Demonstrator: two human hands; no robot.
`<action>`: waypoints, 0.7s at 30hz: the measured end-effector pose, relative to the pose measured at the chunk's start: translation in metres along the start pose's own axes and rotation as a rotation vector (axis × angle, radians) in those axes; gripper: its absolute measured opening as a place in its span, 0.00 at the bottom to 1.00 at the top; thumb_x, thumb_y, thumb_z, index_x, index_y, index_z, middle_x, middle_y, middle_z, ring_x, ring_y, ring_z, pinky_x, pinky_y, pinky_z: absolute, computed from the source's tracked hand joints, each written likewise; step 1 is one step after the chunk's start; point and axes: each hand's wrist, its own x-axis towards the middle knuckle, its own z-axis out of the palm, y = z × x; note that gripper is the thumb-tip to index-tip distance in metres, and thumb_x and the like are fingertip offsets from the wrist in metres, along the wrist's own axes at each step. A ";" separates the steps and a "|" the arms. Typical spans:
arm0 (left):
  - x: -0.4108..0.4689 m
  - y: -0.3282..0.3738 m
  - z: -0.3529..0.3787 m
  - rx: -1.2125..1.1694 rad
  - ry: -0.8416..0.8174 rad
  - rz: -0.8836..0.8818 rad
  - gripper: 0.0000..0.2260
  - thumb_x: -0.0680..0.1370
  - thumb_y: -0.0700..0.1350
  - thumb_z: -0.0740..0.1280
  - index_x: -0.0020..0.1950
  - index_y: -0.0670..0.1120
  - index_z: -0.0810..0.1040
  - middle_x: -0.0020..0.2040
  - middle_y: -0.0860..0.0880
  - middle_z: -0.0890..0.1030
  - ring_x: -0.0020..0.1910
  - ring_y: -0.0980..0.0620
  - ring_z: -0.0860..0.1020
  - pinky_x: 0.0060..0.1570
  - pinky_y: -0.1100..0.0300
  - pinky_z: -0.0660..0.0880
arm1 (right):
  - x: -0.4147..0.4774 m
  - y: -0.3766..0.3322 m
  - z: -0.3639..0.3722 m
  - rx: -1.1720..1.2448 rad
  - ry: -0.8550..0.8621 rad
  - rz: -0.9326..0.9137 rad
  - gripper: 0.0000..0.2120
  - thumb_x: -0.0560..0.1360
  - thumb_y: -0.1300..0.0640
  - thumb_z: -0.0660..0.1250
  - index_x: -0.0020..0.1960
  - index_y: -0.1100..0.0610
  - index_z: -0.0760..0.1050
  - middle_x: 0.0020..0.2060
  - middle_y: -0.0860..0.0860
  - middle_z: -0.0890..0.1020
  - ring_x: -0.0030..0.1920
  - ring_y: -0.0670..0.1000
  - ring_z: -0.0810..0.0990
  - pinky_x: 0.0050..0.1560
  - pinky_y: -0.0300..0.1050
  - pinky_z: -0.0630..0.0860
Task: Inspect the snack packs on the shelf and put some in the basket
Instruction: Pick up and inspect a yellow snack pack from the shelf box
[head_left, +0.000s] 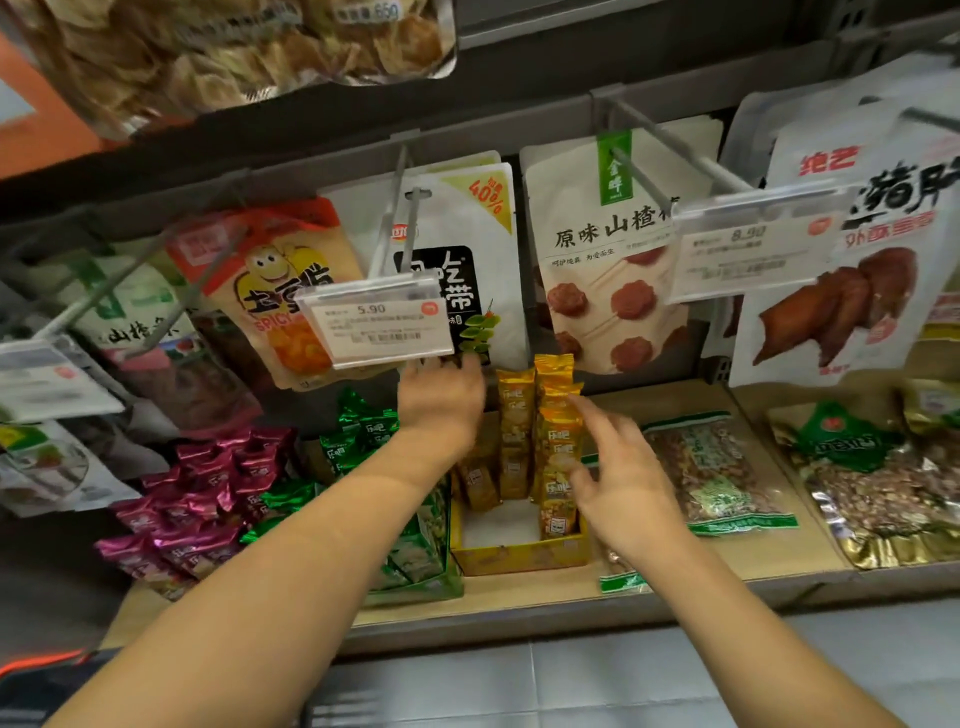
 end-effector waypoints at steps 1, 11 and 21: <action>-0.003 -0.001 -0.001 0.031 -0.034 0.016 0.12 0.78 0.41 0.61 0.61 0.45 0.74 0.55 0.44 0.81 0.57 0.42 0.76 0.64 0.51 0.65 | -0.002 0.000 0.001 0.011 0.045 -0.017 0.32 0.76 0.60 0.65 0.76 0.45 0.59 0.68 0.53 0.68 0.65 0.55 0.71 0.63 0.50 0.71; -0.106 -0.026 -0.085 -0.003 0.267 0.381 0.13 0.74 0.38 0.63 0.57 0.43 0.78 0.53 0.44 0.80 0.49 0.43 0.78 0.28 0.56 0.72 | -0.010 -0.022 -0.007 0.237 0.220 -0.023 0.20 0.74 0.63 0.67 0.64 0.52 0.75 0.57 0.51 0.75 0.58 0.51 0.74 0.58 0.41 0.69; -0.204 -0.085 -0.153 -0.889 0.607 0.045 0.09 0.70 0.43 0.75 0.49 0.52 0.86 0.46 0.58 0.84 0.46 0.60 0.82 0.51 0.61 0.77 | -0.062 -0.102 -0.088 0.464 -1.050 0.190 0.36 0.69 0.28 0.52 0.59 0.54 0.78 0.50 0.52 0.85 0.52 0.50 0.84 0.59 0.46 0.76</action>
